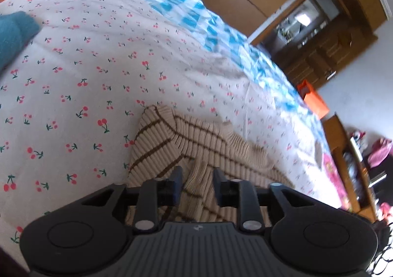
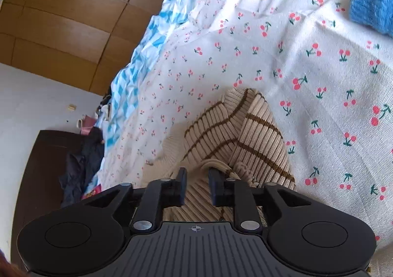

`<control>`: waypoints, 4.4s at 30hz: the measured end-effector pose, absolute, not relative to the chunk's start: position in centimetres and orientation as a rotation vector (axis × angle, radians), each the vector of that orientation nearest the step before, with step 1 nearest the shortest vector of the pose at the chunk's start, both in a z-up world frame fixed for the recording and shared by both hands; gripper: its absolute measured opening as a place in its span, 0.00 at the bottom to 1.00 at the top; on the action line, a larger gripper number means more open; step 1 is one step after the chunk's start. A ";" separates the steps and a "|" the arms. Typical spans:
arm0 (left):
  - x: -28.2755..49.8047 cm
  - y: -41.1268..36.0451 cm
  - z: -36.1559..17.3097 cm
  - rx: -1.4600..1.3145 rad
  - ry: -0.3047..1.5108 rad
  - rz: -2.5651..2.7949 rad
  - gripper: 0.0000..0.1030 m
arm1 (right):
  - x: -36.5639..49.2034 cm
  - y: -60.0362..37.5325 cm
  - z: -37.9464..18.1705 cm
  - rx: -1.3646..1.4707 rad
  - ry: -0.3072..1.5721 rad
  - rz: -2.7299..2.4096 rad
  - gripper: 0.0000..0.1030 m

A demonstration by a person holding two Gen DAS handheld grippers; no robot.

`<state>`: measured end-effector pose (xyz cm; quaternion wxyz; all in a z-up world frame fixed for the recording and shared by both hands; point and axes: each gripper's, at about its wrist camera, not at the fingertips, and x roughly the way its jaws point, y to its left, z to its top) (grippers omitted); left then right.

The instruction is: Fold small clothes

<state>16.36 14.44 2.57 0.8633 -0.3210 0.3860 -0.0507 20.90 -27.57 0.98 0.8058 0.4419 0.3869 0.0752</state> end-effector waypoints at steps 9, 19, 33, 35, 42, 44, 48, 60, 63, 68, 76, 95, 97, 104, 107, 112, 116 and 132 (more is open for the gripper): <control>17.1 13.5 1.5 -0.602 0.884 -0.131 0.47 | 20.6 -26.9 3.2 0.600 0.825 0.141 0.30; 16.5 12.7 2.1 -0.505 0.900 -0.174 0.48 | 22.8 -24.3 1.3 0.419 0.914 0.214 0.30; 20.6 11.0 0.9 -0.332 0.959 -0.172 0.47 | 22.1 -24.3 0.8 0.387 0.927 0.272 0.23; 21.0 11.0 0.8 -0.348 0.978 -0.168 0.47 | 22.1 -24.3 0.8 0.382 0.928 0.275 0.23; 20.1 10.0 1.8 -0.268 0.975 -0.174 0.18 | 21.6 -24.5 1.1 0.406 0.916 0.267 0.09; 19.9 9.8 2.1 -0.265 0.965 -0.183 0.17 | 21.4 -24.6 1.1 0.413 0.910 0.268 0.08; 20.3 9.7 2.0 -0.270 0.959 -0.190 0.17 | 21.6 -24.5 0.9 0.409 0.915 0.264 0.08; 19.7 10.8 3.4 -0.335 0.898 -0.189 0.12 | 21.1 -24.9 3.5 0.450 0.848 0.285 0.07; 18.6 13.2 6.2 -0.391 0.807 -0.170 0.12 | 19.7 -26.3 7.0 0.516 0.702 0.286 0.06; 19.2 15.7 6.4 -0.396 0.753 -0.060 0.12 | 21.3 -27.0 5.5 0.518 0.671 0.146 0.06; 21.3 15.6 -0.4 -0.337 0.868 0.053 0.12 | 23.4 -26.0 -0.1 0.438 0.794 0.042 0.06; 18.8 17.4 2.8 -0.411 0.792 0.110 0.38 | 21.2 -26.1 3.0 0.347 0.771 0.059 0.12; 17.2 17.6 3.8 -0.400 0.769 0.103 0.38 | 19.6 -25.9 3.8 0.328 0.748 0.087 0.12; 10.6 13.8 4.3 -0.352 0.795 -0.099 0.39 | 13.6 -24.5 3.9 0.255 0.757 0.198 0.12; 10.4 12.6 1.9 -0.284 0.881 -0.067 0.39 | 13.7 -25.2 1.9 0.203 0.839 0.112 0.11; 11.0 15.1 -0.3 -0.373 0.934 0.034 0.41 | 14.2 -27.4 0.9 0.245 0.881 0.027 0.11; 10.9 14.3 0.6 -0.269 0.903 0.072 0.44 | 13.8 -26.6 1.8 0.165 0.859 0.015 0.12; 9.2 16.5 -0.1 -0.387 0.865 0.101 0.51 | 13.4 -25.7 1.7 0.010 0.899 -0.062 0.13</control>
